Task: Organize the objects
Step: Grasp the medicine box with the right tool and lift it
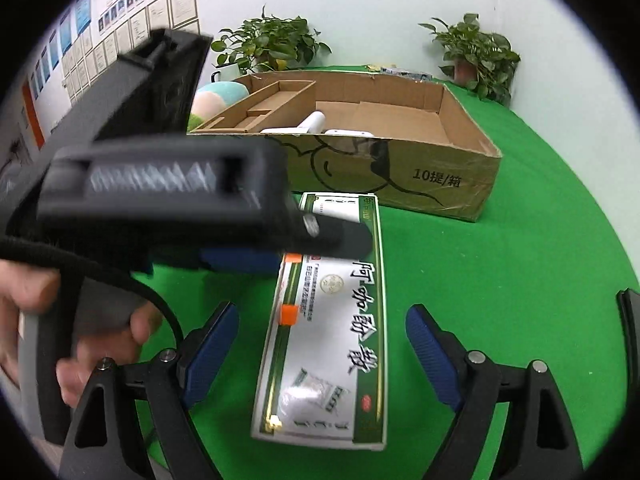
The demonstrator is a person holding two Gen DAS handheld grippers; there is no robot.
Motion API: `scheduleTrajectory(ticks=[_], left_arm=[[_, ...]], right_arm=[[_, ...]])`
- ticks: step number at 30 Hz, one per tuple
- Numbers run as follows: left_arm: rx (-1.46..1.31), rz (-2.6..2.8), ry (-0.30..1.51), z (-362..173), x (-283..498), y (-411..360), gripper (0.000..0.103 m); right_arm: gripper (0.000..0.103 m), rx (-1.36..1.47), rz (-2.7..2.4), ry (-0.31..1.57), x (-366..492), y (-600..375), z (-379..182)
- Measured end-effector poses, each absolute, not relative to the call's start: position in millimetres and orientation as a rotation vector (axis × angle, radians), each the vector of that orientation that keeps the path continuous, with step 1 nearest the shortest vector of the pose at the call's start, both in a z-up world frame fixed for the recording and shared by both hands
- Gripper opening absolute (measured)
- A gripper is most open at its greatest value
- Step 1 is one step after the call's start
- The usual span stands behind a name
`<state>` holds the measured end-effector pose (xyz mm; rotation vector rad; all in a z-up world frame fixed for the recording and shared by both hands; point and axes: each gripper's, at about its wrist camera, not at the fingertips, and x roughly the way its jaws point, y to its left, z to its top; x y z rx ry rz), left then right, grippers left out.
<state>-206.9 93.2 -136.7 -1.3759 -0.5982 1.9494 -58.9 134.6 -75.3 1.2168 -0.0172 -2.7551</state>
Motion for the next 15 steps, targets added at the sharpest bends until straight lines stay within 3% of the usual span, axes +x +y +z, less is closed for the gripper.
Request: scheduleTrajectory(ticks=[4, 12, 15], left_arm=[[-1.377, 1.955, -0.589, -137.4, -208.1, 93.3, 0.074], [-1.407, 1.963, -0.585, -138.9, -211.1, 89.6, 0.053], [-1.418, 1.962, -0.588, -138.1, -212.4, 88.6, 0.050]], right_arm=[[0.064, 1.275, -2.750, -0.054, -63.0, 137.4, -83.5], [0.064, 1.241, -2.627, -0.470, -58.4, 168.5, -81.2], [0.064, 1.229, -2.607, -0.498, -52.4, 168.3, -80.9]])
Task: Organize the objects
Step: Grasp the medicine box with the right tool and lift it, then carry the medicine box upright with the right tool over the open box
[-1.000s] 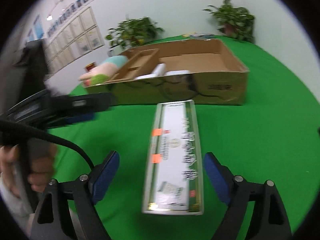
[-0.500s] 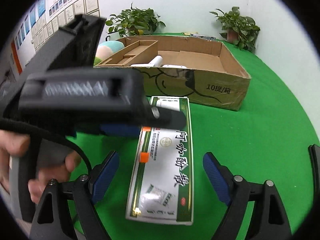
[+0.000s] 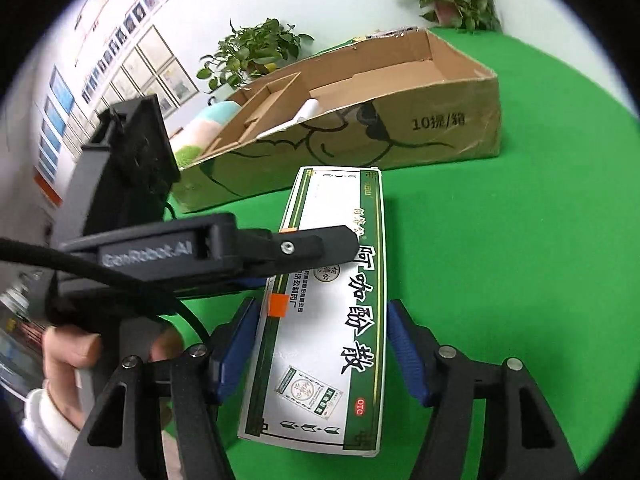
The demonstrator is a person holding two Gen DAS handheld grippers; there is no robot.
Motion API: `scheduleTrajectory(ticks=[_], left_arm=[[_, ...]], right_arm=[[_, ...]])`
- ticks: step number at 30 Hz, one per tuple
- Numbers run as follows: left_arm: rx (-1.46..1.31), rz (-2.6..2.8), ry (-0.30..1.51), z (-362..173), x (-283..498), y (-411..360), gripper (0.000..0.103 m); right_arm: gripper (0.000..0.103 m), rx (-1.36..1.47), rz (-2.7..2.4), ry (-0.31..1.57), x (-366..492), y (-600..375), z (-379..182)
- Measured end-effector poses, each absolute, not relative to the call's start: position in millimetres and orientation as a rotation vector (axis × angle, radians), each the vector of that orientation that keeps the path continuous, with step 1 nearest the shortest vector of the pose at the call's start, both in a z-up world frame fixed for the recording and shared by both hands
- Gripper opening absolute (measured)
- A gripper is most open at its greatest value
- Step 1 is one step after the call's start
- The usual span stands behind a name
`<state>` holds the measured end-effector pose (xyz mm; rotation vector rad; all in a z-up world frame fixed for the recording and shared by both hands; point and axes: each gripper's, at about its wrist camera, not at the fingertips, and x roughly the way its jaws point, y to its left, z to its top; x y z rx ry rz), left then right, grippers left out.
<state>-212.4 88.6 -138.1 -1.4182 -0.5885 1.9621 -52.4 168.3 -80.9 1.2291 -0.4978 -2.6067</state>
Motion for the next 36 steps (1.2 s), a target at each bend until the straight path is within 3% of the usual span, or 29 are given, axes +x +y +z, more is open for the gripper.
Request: scheduleTrajectory(ticks=[9, 15, 30, 36], left_arm=[[-1.310, 2.021, -0.538, -103.8, -212.0, 83.1, 0.038], [-1.260, 2.041, -0.506, -76.9, -217.7, 74.6, 0.035], [-0.915, 2.128, -0.319, 93.9, -255.4, 122.4, 0.035], [-0.928, 2.153, -0.269, 151.4, -306.3, 140.0, 0.035]], right_arm=[[0.067, 1.228, -2.670, -0.272, -54.9, 151.1, -64.7], [0.065, 1.208, -2.693, -0.249, -64.5, 144.6, -53.1], [0.063, 0.830, -2.911, -0.149, -87.1, 166.9, 66.2], [0.063, 0.784, -2.895, -0.197, -126.2, 192.0, 104.1]])
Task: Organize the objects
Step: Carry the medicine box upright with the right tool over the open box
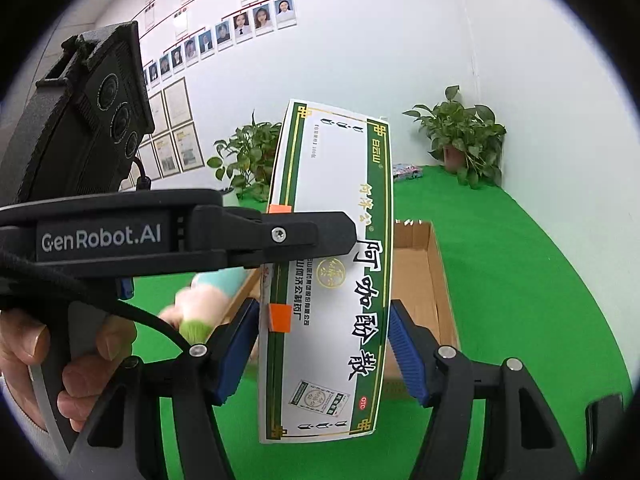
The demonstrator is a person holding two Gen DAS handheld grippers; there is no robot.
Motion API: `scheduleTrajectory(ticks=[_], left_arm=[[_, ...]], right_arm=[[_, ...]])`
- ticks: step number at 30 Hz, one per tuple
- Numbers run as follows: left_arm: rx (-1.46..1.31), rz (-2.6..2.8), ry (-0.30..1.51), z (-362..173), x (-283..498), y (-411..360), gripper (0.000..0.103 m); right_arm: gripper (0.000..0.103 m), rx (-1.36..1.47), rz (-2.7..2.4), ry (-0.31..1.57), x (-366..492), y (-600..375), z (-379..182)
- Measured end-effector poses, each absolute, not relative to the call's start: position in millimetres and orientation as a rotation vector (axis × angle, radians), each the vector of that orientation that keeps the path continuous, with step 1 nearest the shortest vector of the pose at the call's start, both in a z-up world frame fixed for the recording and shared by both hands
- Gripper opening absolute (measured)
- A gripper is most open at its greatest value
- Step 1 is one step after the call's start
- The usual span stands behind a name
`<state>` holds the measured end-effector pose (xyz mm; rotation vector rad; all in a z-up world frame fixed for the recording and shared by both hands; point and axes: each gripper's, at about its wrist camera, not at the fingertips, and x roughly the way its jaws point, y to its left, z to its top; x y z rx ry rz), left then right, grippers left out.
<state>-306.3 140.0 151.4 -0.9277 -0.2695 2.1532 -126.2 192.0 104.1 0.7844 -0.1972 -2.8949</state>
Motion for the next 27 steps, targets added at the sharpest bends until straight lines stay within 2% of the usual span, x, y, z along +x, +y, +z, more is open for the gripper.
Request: scheduleTrajectory(ticks=[5, 10, 13, 27], left_arm=[[-0.972, 2.151, -0.258, 176.0, -352.1, 148.4, 0.035], [-1.036, 2.138, -0.289, 164.2, -387.4, 152.8, 0.035], [-1.099, 2.130, -0.286, 143.0, -399.7, 154.3, 0.035], [-1.341, 2.012, -0.391, 1.3, -463.2, 161.2, 0.034]], right_arm=[[0.063, 0.830, -2.859, -0.216, -163.4, 208.5, 116.8], [0.063, 0.898, -2.816, -0.287, -185.2, 224.9, 109.4], [0.063, 0.958, -2.763, -0.355, -203.8, 233.2, 93.7], [0.063, 1.258, -2.652, -0.380, -272.2, 254.5, 14.8]])
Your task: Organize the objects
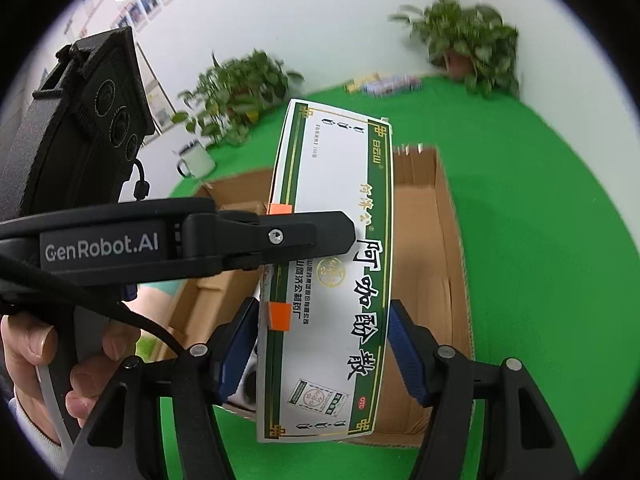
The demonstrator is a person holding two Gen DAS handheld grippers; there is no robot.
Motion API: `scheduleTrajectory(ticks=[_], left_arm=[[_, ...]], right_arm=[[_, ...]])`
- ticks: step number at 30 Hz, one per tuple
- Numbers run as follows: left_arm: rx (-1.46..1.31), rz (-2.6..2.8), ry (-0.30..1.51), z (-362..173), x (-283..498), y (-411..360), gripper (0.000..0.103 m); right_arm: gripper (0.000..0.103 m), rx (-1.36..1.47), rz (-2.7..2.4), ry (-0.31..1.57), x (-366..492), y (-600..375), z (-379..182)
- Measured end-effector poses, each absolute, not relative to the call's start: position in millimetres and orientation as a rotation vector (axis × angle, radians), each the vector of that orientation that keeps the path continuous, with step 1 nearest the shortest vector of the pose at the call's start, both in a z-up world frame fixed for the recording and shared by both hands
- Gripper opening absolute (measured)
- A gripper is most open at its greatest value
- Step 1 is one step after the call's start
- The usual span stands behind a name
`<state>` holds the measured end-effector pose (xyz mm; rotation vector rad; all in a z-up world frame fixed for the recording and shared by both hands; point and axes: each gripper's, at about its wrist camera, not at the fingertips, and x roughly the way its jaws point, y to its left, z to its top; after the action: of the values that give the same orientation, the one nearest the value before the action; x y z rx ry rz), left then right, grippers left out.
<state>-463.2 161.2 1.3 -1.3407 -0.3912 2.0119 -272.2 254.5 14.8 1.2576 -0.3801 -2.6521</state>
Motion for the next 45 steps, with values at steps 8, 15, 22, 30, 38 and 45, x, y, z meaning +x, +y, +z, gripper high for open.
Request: scheduleTrajectory(ticks=[8, 15, 22, 30, 38, 45], left_arm=[[-1.481, 1.923, -0.473, -67.8, -491.6, 168.9, 0.034], [-1.536, 1.892, -0.541, -93.9, -502.9, 169.5, 0.040], [-1.507, 2.013, -0.464, -64.9, -498.5, 154.2, 0.043], [-1.404, 2.171, -0.394, -25.5, -464.1, 108.8, 0.043], [-1.348, 2.295, -0.348, -16.6, -423.2, 46.9, 0.043], [-1.305, 2.384, -0.281, -19.4, -385.6, 19.6, 0.046]], right_arm=[[0.063, 1.451, -2.576, -0.377, -295.4, 261.2, -33.7], [0.063, 1.565, -2.590, -0.274, -304.7, 256.3, -46.9], [0.063, 1.643, -2.635, -0.131, -305.9, 245.9, -57.1], [0.064, 1.720, -2.620, -0.123, -312.1, 238.0, -63.6], [0.066, 1.753, -2.569, -0.166, -309.3, 229.2, -67.8], [0.066, 1.772, -2.628, -0.133, -301.0, 224.8, -65.4]])
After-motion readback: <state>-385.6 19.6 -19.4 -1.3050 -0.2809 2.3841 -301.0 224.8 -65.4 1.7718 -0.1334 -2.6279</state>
